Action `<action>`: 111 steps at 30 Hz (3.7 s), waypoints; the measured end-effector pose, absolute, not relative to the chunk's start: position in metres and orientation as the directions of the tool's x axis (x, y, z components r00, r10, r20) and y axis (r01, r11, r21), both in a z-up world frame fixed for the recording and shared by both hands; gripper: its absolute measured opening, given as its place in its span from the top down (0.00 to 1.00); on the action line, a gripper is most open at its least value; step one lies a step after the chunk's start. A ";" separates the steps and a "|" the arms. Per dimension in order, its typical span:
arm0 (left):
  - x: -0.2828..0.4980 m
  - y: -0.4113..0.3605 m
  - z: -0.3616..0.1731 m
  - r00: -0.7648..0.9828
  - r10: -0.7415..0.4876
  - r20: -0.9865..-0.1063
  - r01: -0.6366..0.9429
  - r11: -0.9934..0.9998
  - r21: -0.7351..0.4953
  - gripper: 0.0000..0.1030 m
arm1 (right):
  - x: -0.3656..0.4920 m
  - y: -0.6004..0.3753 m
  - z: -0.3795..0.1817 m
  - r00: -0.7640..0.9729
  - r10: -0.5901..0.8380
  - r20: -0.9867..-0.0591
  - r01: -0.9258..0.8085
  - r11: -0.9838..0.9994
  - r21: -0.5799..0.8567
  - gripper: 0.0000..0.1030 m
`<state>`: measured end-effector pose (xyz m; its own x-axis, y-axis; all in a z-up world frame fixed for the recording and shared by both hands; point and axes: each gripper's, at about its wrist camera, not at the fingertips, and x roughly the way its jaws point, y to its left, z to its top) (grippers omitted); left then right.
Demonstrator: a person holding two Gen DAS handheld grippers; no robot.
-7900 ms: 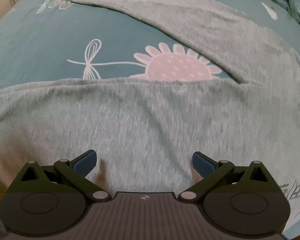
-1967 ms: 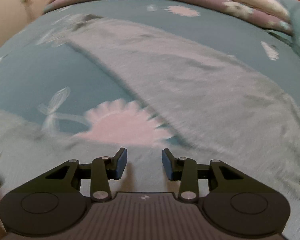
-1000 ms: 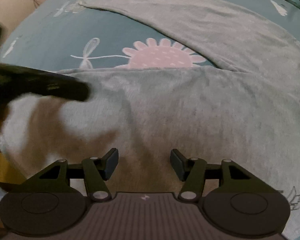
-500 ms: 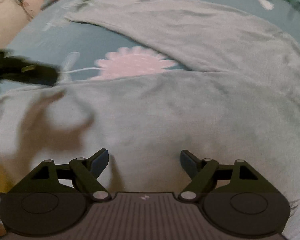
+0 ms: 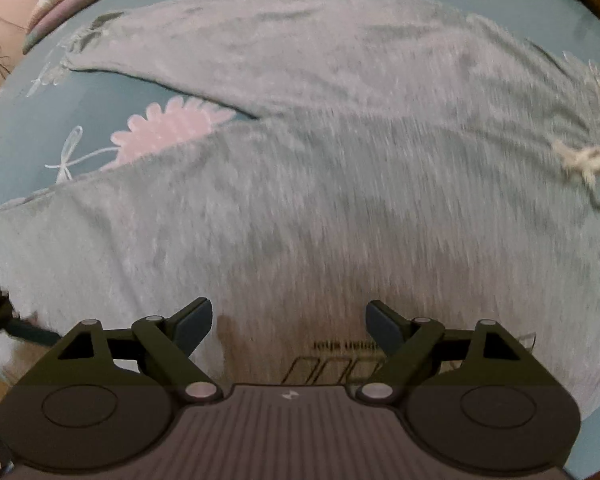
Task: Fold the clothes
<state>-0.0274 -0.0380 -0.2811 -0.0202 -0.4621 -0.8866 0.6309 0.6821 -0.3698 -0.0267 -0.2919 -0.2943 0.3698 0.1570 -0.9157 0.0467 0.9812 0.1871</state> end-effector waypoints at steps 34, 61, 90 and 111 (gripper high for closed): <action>-0.063 0.049 -0.273 0.090 -0.379 -0.921 0.403 0.860 -0.314 0.04 | 0.017 -0.252 -0.295 0.449 -0.120 -0.885 0.044 0.993 -0.112 0.00; 0.010 -0.058 -0.251 0.153 -0.310 -0.938 0.488 0.849 -0.201 0.04 | -0.048 -0.397 -0.302 0.324 -0.115 -0.939 0.423 0.906 0.035 0.00; 0.066 -0.164 -0.244 0.097 -0.432 -0.897 0.658 0.703 -0.268 0.04 | -0.066 -0.414 -0.315 0.341 -0.084 -0.936 0.371 0.927 0.051 0.00; 0.117 -0.138 -0.228 0.288 -0.386 -0.876 0.578 0.800 -0.162 0.04 | 0.075 -0.466 -0.243 0.604 -0.007 -0.797 0.263 0.945 0.192 0.00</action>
<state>0.1171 -0.1381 -0.2285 0.2885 -0.3861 -0.8762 0.5776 0.8000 -0.1624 0.0753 -0.4659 -0.2428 0.6040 -0.0067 -0.7970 0.2634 0.9455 0.1917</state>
